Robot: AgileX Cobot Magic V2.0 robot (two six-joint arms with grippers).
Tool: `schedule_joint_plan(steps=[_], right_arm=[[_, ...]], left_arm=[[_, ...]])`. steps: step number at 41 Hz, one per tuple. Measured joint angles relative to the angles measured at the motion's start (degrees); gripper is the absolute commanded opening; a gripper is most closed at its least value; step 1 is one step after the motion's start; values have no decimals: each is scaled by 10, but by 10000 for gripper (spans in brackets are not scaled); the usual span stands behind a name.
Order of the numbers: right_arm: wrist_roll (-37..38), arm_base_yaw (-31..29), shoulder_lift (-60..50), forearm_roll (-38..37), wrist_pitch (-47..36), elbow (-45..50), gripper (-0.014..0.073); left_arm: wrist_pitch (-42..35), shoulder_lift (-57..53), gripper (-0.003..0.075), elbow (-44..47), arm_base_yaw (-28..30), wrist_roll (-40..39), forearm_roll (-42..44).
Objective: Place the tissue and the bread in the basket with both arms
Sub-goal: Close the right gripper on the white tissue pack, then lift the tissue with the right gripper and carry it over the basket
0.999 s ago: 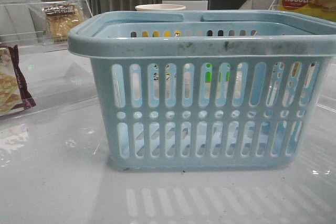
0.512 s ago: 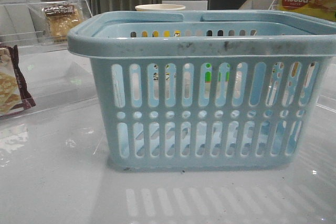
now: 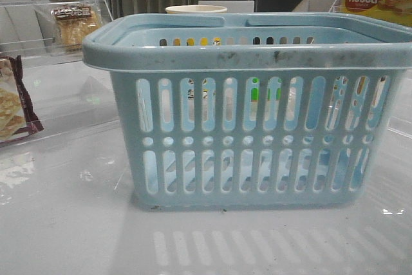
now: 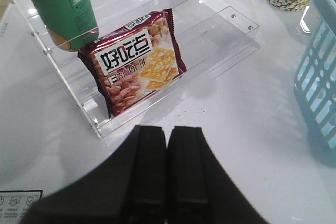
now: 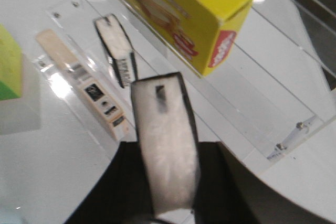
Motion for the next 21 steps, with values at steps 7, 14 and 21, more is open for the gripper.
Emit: schedule_joint_plan(steps=[7, 14, 21], right_arm=[[0, 75, -83, 3, 36, 0, 253], [0, 173, -122, 4, 56, 0, 253], [0, 279, -117, 5, 67, 0, 253]], left_arm=[[0, 0, 90, 0, 0, 0, 0], [0, 0, 90, 0, 0, 0, 0], [0, 0, 90, 0, 0, 0, 0]])
